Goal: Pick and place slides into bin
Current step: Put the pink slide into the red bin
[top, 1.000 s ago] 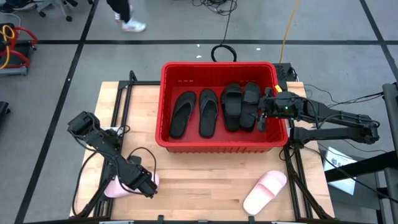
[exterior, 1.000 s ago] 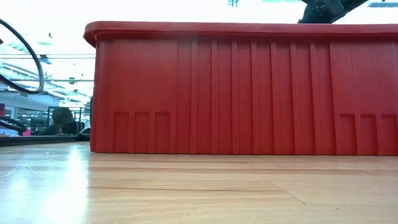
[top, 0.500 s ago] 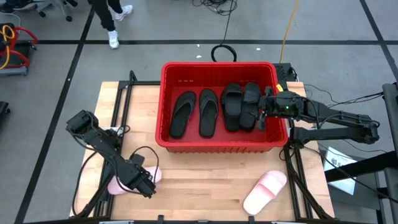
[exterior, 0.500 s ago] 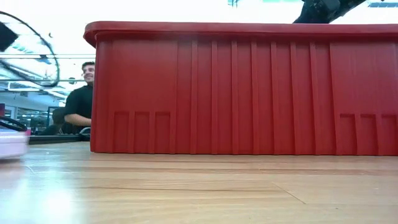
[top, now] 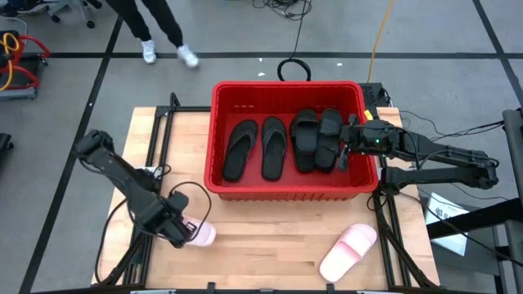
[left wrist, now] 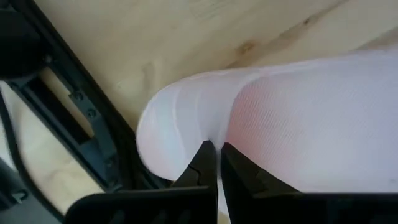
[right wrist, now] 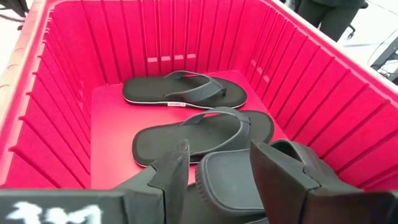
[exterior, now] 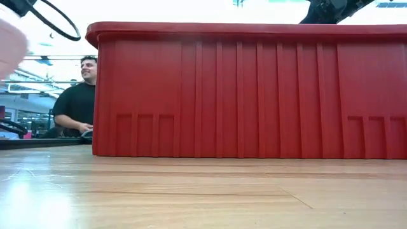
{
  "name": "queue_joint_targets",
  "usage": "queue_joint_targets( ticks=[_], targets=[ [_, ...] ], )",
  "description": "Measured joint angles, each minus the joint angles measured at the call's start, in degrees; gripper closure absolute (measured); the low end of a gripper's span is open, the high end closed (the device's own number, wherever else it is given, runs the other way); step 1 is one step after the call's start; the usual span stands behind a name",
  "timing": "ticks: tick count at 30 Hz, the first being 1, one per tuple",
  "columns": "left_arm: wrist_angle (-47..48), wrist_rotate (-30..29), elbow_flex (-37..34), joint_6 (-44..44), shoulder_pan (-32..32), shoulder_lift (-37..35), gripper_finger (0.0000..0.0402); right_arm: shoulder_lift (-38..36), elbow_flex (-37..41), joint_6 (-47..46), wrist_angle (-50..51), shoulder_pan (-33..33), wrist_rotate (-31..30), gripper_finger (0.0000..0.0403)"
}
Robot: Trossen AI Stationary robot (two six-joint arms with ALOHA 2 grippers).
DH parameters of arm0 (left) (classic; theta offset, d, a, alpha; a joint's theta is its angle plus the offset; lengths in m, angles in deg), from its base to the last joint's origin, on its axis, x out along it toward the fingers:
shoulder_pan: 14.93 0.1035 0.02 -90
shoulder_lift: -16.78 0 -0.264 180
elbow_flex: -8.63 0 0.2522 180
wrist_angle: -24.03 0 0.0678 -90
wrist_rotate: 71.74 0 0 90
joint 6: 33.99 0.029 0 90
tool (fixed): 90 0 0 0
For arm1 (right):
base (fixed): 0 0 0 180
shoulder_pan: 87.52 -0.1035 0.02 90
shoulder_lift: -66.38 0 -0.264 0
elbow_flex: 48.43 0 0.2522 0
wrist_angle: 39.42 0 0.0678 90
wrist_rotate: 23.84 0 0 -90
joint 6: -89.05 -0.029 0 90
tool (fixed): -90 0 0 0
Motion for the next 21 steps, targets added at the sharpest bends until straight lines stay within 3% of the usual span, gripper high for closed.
queue_joint_targets(
  ticks=[10, 21],
  targets=[
    [0.0, 0.0, 1.7, 13.1, 0.1, -4.5, 0.0402, 0.0, 0.0, 0.6, 0.0, 0.0, 0.1, 0.0244],
    [0.6, -6.7, 18.3, 33.1, 0.1, -5.6, 0.0402, 0.0, 0.0, -4.2, 0.0, 0.0, 0.2, 0.0242]
  ],
)
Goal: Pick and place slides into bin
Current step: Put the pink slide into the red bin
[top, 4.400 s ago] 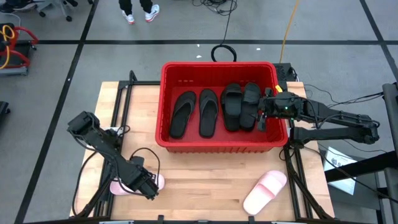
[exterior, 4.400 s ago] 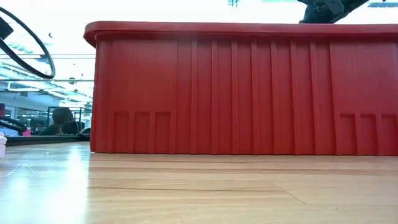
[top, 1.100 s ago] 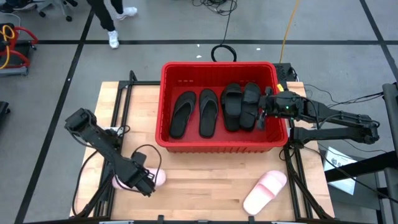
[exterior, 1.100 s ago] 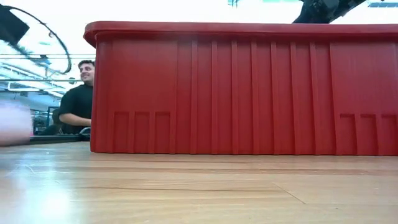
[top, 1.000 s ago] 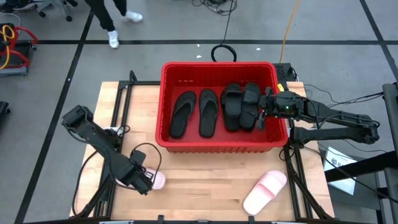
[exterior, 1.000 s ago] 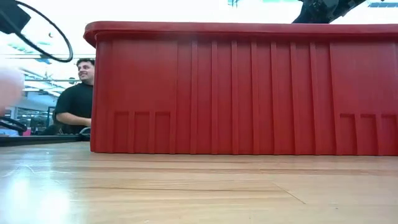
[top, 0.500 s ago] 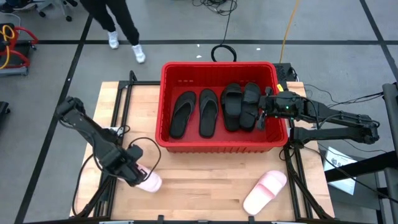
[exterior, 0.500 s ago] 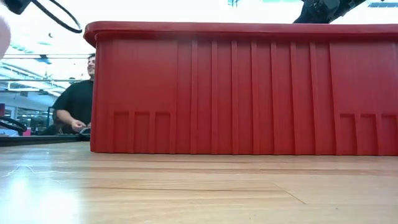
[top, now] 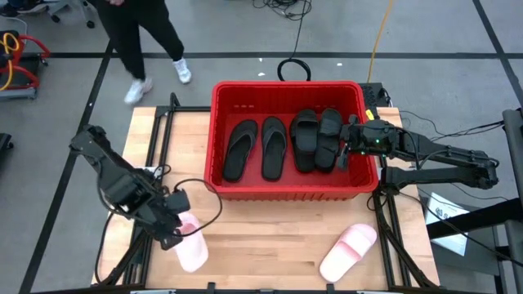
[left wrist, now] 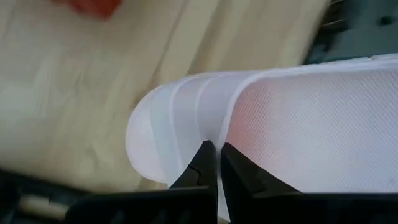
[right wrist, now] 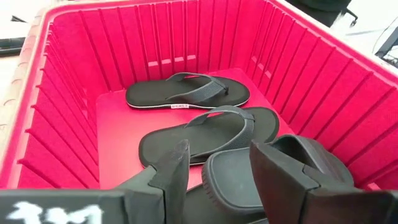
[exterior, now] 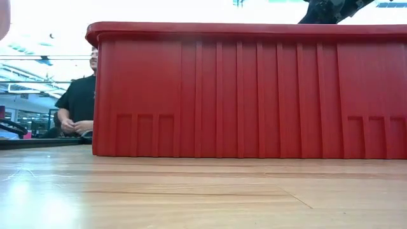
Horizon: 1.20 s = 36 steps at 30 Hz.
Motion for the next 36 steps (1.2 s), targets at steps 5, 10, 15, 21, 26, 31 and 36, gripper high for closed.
queue_joint_targets(
  ticks=[5, 10, 15, 21, 26, 31, 36],
  targets=[
    [1.0, -3.5, 8.0, 4.8, 0.0, 0.0, 0.0402, 0.0, 0.0, -1.0, 0.0, 0.0, 0.0, 0.0243],
    [2.9, -9.0, 14.1, 8.5, 2.4, 0.0, 0.0402, 0.0, 0.0, -1.0, 0.0, 0.0, 0.0, 0.0244],
    [2.9, -14.4, 19.5, 16.4, 8.0, 0.0, 0.0402, 0.0, 0.0, -1.0, 0.0, 0.0, 0.0, 0.0242],
    [1.9, -20.3, 24.7, 28.1, 15.9, 0.0, 0.0402, 0.0, 0.0, -1.0, -0.1, 0.0, 0.0, 0.0246],
    [-2.3, -26.6, 26.3, 39.3, 24.5, 0.0, 0.0402, 0.0, 0.0, -1.0, -0.2, 0.0, 0.0, 0.0247],
    [-9.1, -28.0, 26.0, 53.8, 34.4, 3.1, 0.0401, 0.0, 0.0, -1.0, -0.3, 0.0, 0.0, 0.0247],
    [-19.0, -24.9, 25.9, 68.8, 42.3, 8.5, 0.0401, 0.0, 0.0, -1.0, -0.5, 0.0, 0.0, 0.0248]
  ],
)
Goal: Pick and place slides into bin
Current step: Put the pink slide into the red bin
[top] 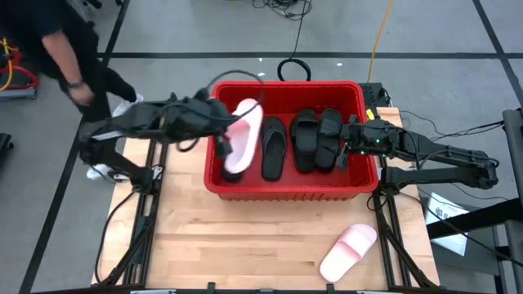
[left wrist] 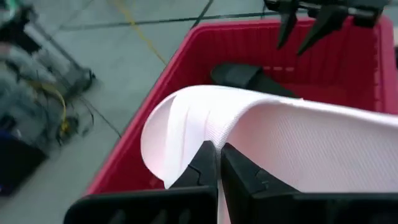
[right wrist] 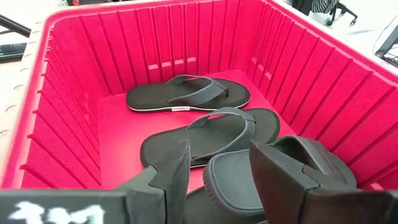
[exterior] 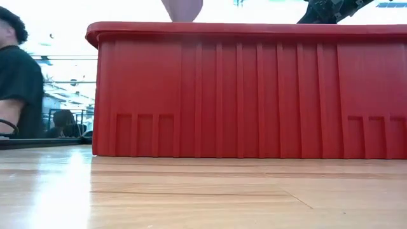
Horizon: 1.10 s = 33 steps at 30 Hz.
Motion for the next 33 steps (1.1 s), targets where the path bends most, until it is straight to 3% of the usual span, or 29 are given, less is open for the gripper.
queue_joint_targets(
  ticks=[7, 23, 33],
  targets=[
    [-5.6, 2.3, 0.0, 11.2, 5.8, 9.0, 0.0401, -2.1, 0.0, 1.6, 0.0, 0.0, 0.0, 0.0248],
    [-14.7, 4.5, 0.0, 17.8, 9.6, 26.8, 0.0401, -8.9, 0.0, 1.9, 0.0, 0.0, 0.0, 0.0248],
    [-17.4, -1.7, 0.0, 19.9, 10.6, 33.6, 0.0401, -9.5, 0.0, 4.4, 0.1, 0.0, 0.0, 0.0248]
  ],
)
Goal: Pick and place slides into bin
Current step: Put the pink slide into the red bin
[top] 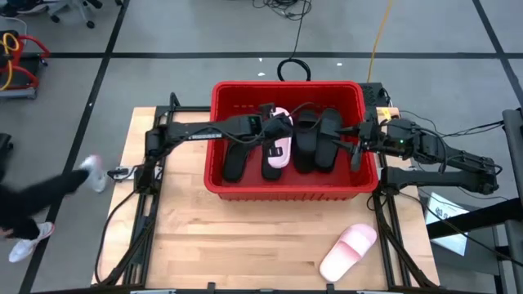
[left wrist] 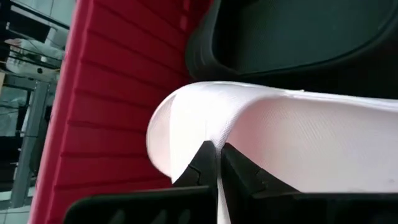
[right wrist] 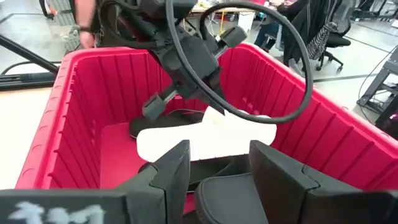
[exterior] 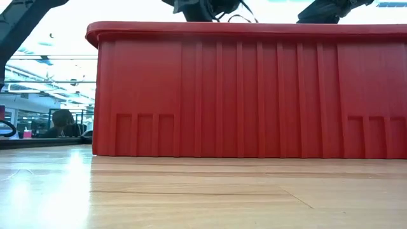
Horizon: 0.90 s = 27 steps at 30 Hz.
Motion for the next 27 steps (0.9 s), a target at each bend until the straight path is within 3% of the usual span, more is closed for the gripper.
queue_joint_targets(
  ticks=[7, 13, 27],
  targets=[
    [-0.4, 0.0, 0.0, 0.6, 0.9, 3.4, 0.0401, 0.0, 0.0, 0.3, 0.0, 0.0, 0.0, 0.0248],
    [0.1, -4.1, 0.0, 1.4, 1.1, 3.7, 0.0401, 0.0, 0.0, 0.3, 0.0, 0.0, 0.0, 0.0248],
    [2.5, -1.6, 0.0, -0.2, 2.2, 4.8, 0.0401, 0.0, 0.0, 0.4, 0.0, 0.0, 0.0, 0.0248]
  ],
)
